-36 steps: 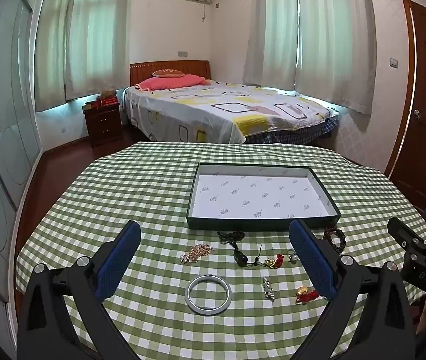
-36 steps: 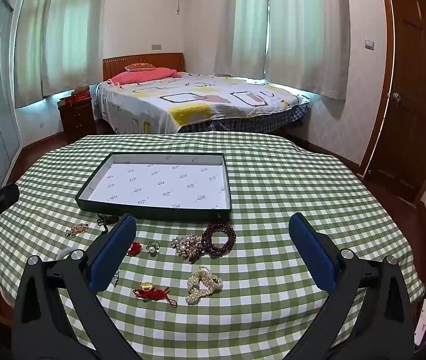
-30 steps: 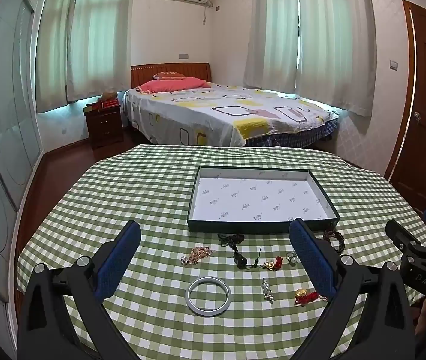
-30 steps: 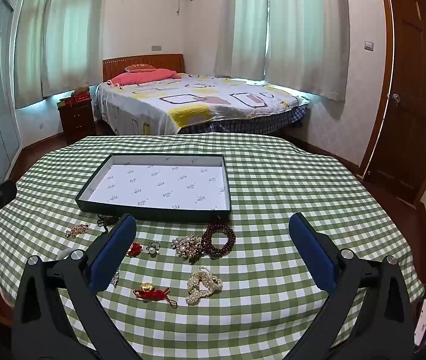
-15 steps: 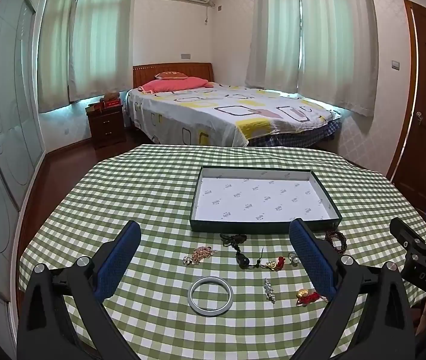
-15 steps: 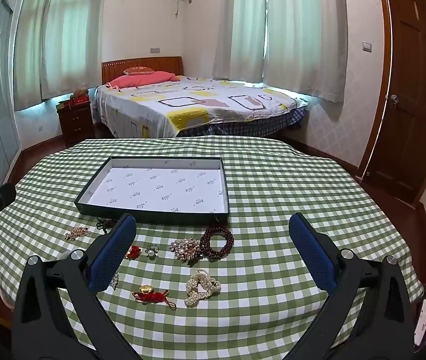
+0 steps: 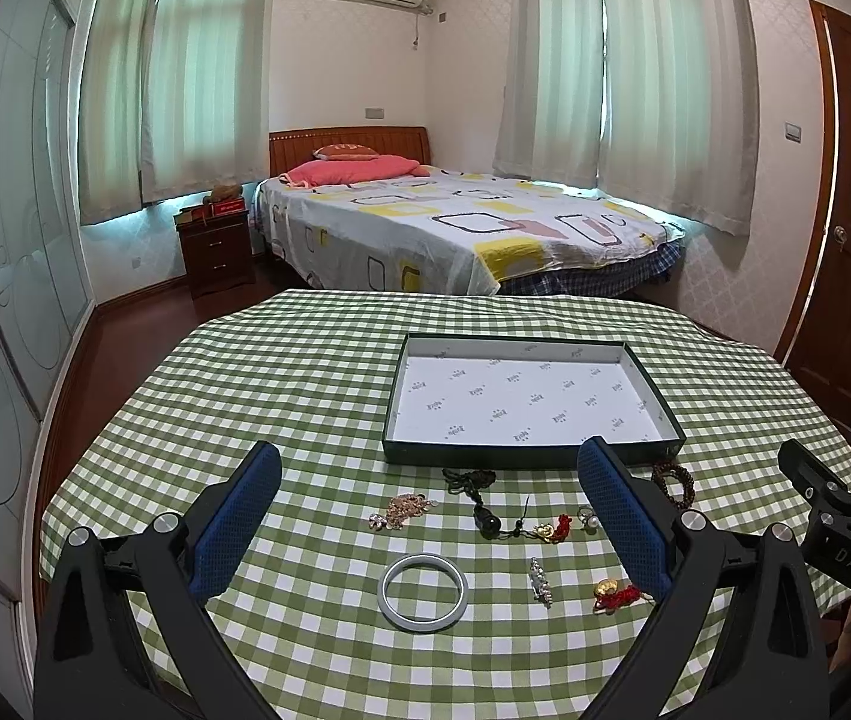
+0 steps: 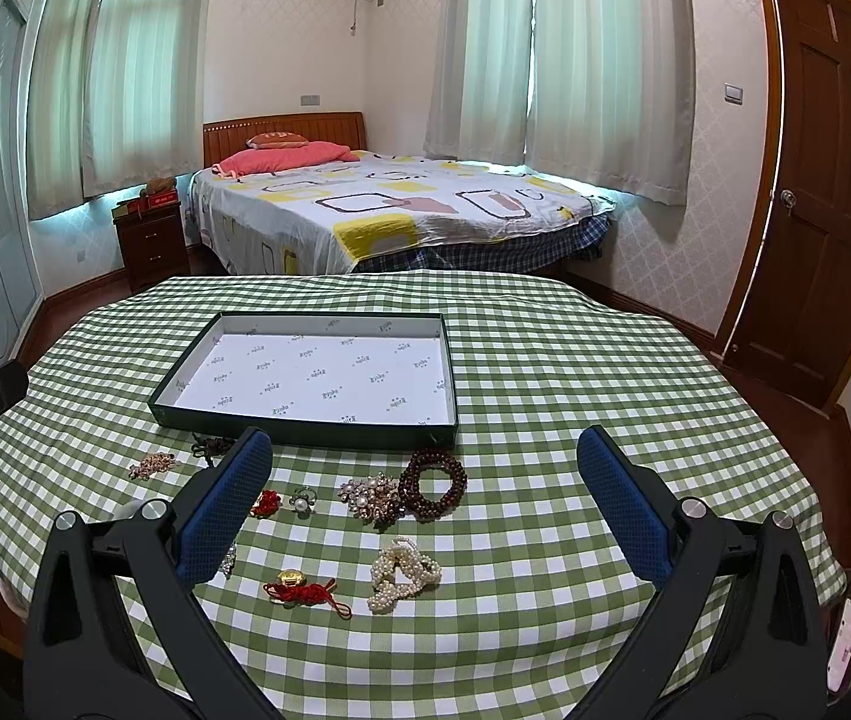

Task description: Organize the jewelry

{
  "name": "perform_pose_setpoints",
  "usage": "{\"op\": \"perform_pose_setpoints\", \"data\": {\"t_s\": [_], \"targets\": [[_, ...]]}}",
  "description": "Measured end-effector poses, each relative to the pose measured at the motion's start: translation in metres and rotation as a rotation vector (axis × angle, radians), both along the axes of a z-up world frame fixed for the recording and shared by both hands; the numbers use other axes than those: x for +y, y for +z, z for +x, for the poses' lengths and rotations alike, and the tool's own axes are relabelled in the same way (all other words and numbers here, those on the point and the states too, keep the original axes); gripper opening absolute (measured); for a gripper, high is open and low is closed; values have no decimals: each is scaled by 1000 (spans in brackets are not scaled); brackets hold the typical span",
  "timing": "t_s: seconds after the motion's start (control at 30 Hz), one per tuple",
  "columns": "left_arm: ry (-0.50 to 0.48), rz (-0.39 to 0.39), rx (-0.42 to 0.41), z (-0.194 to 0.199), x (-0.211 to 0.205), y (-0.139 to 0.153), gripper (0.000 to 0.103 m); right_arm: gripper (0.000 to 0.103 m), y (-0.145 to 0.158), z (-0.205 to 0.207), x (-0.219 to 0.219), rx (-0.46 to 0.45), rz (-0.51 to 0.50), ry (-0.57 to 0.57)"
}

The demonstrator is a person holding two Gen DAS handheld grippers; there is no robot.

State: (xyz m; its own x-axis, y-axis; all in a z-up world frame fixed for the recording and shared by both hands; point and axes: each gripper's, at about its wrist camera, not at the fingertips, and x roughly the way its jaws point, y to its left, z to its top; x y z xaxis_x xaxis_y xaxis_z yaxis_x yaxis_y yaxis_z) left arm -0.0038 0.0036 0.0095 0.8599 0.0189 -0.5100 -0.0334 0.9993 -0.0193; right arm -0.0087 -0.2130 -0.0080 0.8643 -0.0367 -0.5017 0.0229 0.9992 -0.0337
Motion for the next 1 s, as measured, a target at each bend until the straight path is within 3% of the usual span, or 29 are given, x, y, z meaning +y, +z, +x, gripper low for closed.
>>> {"op": "perform_pose_setpoints", "data": {"t_s": [1.0], "targets": [[2,1,6,-2,1,2,96,99,3,0,-1,-2,-1,1]]}}
